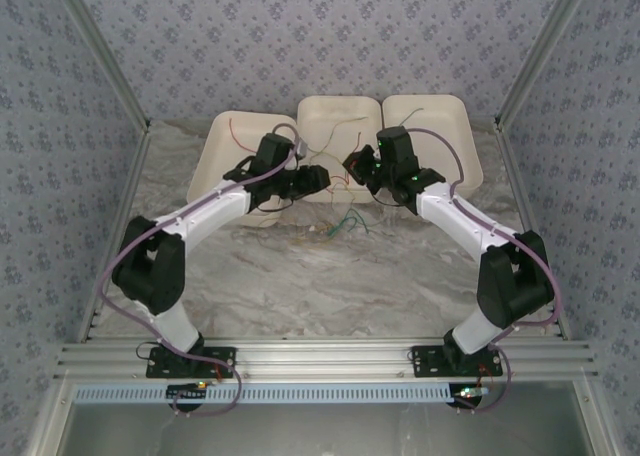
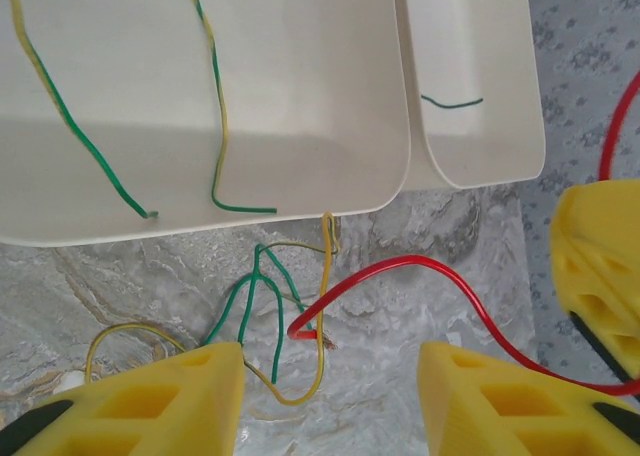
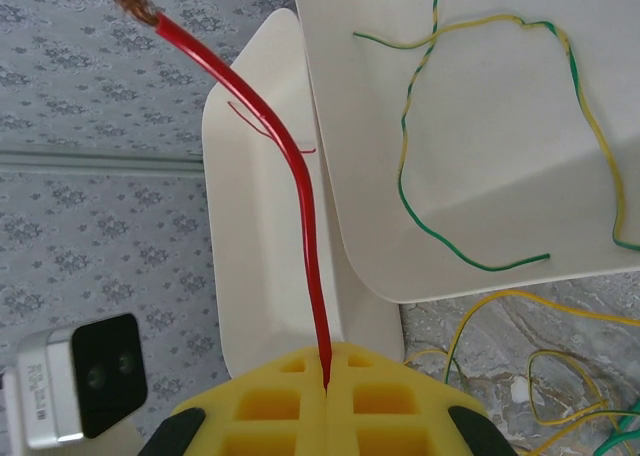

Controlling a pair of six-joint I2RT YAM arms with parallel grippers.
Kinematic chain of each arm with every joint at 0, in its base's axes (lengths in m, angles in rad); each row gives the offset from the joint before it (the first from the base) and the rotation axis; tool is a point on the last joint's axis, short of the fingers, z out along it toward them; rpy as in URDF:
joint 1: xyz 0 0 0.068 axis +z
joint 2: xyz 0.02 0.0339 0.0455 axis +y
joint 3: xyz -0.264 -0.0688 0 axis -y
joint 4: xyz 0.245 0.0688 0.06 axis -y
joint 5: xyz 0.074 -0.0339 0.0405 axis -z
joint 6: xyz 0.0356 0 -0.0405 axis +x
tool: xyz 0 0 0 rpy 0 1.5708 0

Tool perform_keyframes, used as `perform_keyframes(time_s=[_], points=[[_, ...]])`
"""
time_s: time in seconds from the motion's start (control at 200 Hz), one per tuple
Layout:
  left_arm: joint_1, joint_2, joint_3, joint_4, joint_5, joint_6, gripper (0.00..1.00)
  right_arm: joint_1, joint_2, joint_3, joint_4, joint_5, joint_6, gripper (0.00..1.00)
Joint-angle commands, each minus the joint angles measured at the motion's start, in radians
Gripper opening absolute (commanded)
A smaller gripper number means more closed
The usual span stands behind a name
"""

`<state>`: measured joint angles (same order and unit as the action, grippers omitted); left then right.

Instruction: Untangle the cables

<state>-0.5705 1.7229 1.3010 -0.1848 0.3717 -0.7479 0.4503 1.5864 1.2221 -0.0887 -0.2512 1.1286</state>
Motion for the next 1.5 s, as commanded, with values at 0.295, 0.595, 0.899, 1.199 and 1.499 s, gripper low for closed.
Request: perform_keyframes(time_s=[0.295,0.595,0.899,1.199,1.499], points=[[-0.019,0.105,0.097,-0.042,-0.067,0.11,0.39,-0.014,-0.016,0.016,-0.026,-0.03,0.041,0.0],[-0.028,0.138,0.126,-0.059,-0.091,0.134,0.08,-0.028,-0.027,0.0,-0.031,-0.024,0.055,0.0],[-0.102,0.064,0.208,-0.347,-0.43,0.397,0.0,-0.046,0.05,0.122,-0.165,-0.078,-0.039,0.0],[-0.214,0.056,0.265,-0.515,-0.734,0.72,0.0,-0.064,0.068,0.102,-0.132,-0.044,-0.049,0.0],[-0.3,-0.005,0.137,-0.477,-0.658,0.843,0.0,-0.133,0.062,0.184,-0.131,-0.004,-0.092,0.0]])
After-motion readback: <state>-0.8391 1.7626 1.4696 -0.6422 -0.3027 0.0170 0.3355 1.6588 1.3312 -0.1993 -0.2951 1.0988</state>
